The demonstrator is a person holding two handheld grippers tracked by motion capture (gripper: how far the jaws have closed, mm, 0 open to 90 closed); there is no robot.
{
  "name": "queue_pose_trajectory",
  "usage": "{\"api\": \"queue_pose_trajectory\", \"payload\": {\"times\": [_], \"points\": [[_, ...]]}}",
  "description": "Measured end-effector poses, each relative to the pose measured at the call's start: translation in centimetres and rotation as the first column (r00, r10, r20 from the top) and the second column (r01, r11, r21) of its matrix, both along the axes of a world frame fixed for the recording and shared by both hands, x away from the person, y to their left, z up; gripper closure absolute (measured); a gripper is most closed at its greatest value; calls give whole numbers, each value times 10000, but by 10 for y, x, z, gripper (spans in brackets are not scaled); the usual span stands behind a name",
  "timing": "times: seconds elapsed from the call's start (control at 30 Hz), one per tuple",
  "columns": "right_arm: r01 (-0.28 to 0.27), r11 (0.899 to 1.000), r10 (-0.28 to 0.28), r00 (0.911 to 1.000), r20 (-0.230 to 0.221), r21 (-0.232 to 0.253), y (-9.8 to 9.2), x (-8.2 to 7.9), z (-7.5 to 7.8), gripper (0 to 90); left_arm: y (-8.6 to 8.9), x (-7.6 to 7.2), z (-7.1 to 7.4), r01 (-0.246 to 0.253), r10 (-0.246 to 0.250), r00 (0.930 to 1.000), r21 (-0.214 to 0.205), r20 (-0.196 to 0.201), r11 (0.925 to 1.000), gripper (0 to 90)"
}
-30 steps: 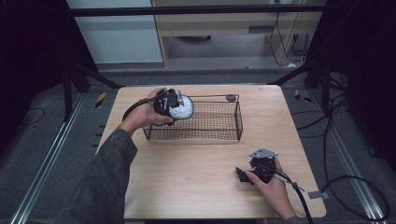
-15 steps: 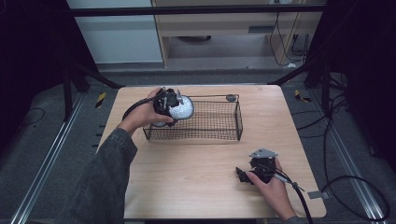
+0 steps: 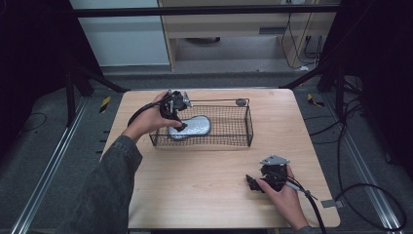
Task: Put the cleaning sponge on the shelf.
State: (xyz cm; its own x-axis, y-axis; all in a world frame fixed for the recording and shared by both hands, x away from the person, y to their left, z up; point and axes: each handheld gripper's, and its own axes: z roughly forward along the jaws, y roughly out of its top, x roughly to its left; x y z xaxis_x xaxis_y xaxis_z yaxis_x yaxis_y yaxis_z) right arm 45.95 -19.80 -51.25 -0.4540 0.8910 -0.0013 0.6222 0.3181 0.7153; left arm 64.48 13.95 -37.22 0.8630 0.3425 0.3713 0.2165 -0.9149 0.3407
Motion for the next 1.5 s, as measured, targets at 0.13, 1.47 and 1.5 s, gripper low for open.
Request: {"api": "queue_pose_trajectory", "payload": {"times": [0.13, 1.47, 1.5], "points": [[3, 10000, -3, 10000, -3, 4, 0, 0, 0, 4, 1, -2, 4, -34, 34, 10000, -338, -7, 9994, 53], [-13, 10000, 13, 10000, -4, 8, 0, 0, 0, 4, -4, -42, 11, -1122, 1120, 9936, -1782, -116, 9776, 51], [-13, 10000, 13, 10000, -4, 8, 0, 0, 0, 4, -4, -42, 11, -1122, 1120, 9936, -1782, -116, 9776, 49]]}}
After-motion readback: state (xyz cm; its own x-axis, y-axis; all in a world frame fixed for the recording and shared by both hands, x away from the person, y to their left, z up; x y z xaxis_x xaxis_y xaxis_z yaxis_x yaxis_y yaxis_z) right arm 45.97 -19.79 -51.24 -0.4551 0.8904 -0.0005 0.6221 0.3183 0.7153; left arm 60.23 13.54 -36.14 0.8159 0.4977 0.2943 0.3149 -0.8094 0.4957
